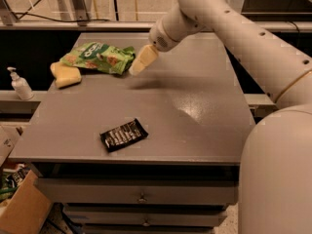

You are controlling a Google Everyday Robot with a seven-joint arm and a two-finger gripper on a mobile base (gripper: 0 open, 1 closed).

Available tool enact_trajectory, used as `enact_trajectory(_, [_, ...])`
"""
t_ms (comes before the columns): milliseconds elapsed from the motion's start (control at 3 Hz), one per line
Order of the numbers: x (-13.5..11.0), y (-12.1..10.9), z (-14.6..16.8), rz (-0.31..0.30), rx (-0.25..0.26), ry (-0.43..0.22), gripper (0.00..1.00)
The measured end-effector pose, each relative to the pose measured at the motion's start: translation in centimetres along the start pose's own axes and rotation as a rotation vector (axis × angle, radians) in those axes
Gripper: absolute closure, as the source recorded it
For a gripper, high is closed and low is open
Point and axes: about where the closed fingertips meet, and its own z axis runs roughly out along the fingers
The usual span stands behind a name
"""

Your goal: Move green rice chip bag near sponge

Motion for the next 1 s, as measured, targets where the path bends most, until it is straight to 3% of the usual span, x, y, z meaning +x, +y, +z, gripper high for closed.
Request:
enact_trajectory(667, [5.6,-4.3,-6.9,0.012,0.047,-0.055,0.0])
enact_trajectory(1000, [5.6,-4.3,-6.9,0.012,0.047,-0.055,0.0])
